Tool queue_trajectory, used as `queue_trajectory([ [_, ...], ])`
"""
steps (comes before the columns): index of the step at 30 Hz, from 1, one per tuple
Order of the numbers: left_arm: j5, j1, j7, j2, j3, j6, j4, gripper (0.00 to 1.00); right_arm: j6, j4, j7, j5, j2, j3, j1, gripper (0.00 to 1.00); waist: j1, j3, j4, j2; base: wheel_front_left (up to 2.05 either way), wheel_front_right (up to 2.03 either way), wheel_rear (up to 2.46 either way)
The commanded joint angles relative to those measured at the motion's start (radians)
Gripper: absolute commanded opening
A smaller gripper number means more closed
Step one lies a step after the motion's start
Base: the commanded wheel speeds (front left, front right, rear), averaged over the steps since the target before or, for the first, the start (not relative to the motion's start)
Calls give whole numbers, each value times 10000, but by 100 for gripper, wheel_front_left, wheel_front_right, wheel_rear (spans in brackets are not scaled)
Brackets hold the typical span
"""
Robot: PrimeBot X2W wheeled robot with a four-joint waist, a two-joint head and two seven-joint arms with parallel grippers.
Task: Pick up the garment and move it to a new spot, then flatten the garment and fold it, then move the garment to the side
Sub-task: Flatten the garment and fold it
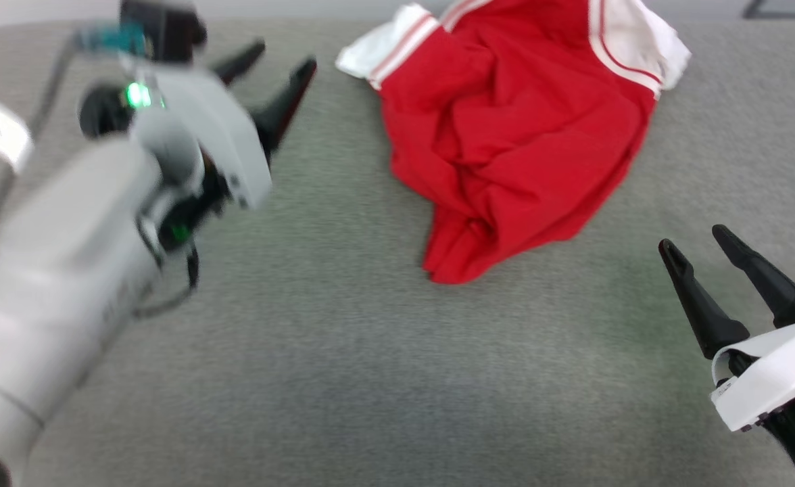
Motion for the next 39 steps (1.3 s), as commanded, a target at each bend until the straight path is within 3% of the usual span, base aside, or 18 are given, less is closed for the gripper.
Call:
queue_trajectory([
  [1,59,359,-287,70,23,164,-255,100,-7,57,179,15,-115,19,-126,100,0,-495,596,0,0,0,0],
  [7,514,2097,-1695,727,8,1523,-2169,100,-7,633,1391,150,-1395,122,-763,100,0,-637,1439,0,0,0,0],
  [10,681,2983,-1979,1054,247,2285,-3248,100,-7,900,1966,370,-2162,652,-1238,100,0,-614,1870,0,0,0,0],
  [16,1275,4576,-2098,1487,1223,3538,-5313,100,-7,1181,2836,667,-4395,2503,-2468,100,0,-517,2663,0,0,0,0],
  [20,2073,5779,-2081,1294,2186,4062,-6421,100,-7,1316,3191,927,-5682,3871,-3396,100,0,-403,3079,0,0,0,0],
  [24,2736,6868,-2084,877,3146,4184,-7119,100,-7,1630,3359,1044,-6773,5174,-4461,100,0,-218,3419,0,0,0,0],
  [29,3350,7702,-2085,297,3942,3934,-7446,100,-9,2346,3308,948,-7687,6560,-5833,100,0,121,3811,0,0,0,0],
  [35,3719,8097,-2086,-154,4422,3525,-7398,100,-9,3116,3167,866,-7986,7896,-7205,100,0,442,4065,0,0,0,0],
  [39,4020,8234,-2088,-582,4733,3178,-7283,100,-9,3798,3164,1137,-7855,9486,-8211,100,0,709,4200,0,0,0,0],
])
